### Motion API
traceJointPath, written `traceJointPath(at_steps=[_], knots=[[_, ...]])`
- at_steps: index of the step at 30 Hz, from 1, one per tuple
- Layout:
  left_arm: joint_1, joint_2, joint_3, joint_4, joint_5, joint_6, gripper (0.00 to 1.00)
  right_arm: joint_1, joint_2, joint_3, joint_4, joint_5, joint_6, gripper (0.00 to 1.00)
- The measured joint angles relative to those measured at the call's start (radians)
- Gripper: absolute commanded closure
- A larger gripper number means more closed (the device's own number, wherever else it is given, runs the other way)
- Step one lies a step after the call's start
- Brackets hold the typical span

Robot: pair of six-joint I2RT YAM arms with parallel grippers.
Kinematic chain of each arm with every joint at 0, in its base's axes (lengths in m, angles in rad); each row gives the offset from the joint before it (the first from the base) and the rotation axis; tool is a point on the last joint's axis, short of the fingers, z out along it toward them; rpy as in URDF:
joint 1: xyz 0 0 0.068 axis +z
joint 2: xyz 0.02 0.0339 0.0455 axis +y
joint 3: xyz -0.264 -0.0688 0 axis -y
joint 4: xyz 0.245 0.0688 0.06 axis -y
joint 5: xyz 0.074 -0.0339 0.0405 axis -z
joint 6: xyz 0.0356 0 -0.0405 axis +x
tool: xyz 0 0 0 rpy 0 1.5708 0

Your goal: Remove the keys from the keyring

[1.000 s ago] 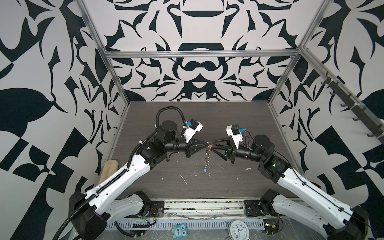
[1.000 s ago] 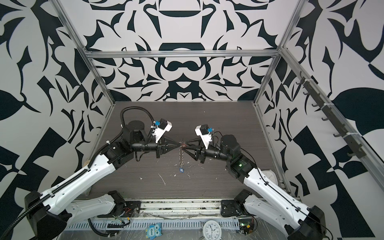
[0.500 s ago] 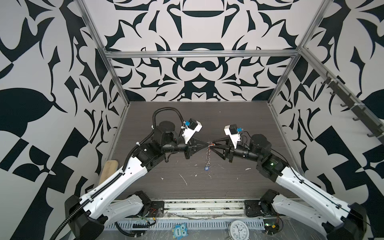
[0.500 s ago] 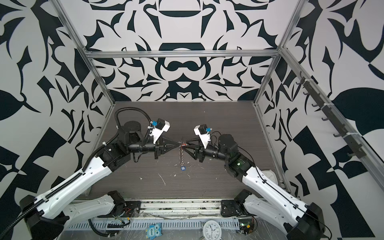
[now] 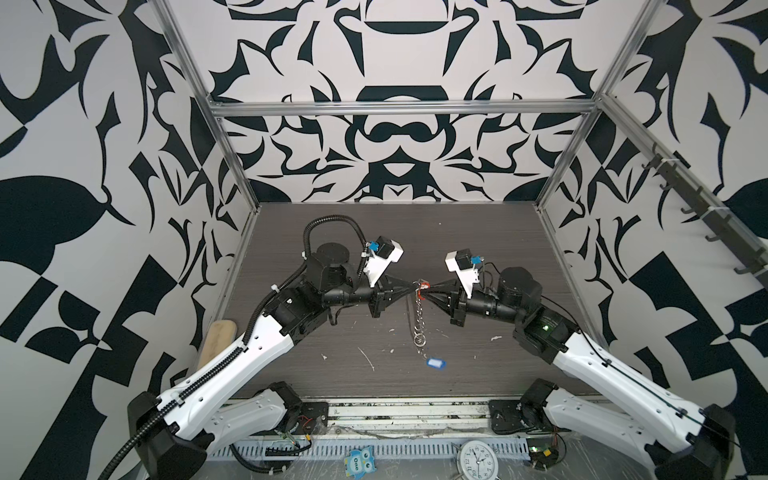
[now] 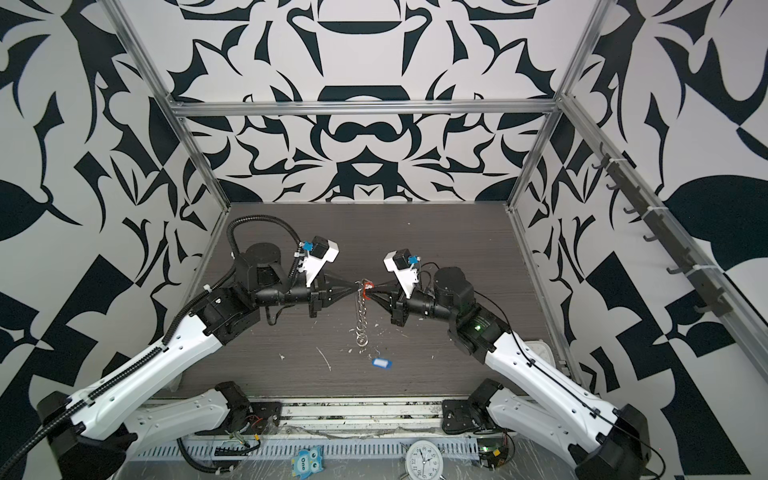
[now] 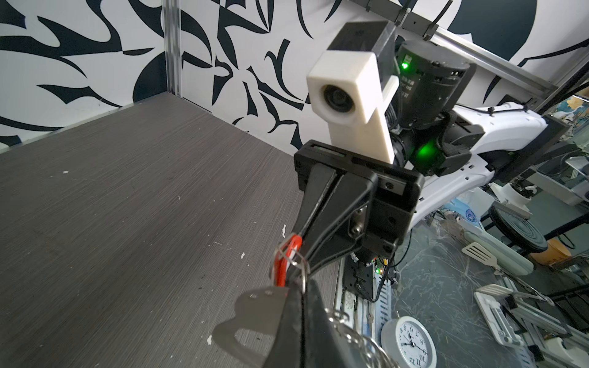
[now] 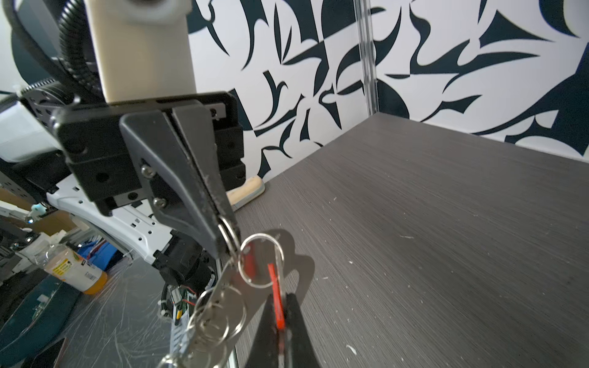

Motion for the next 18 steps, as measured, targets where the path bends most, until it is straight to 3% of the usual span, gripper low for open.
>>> traceJointPath(at_steps=[6,18], knots=[[-0.007,-0.014,0.001,-0.005,-0.039,0.001,1.0,0.0,0.05,0.115,-0.162,-0.009,-0.05,1.0],[-0.038,-0.016,0.007,-0.035,-0.114,0.011,1.0,0.0,0.053,0.126,-0.276,-0.057,-0.111,1.0]])
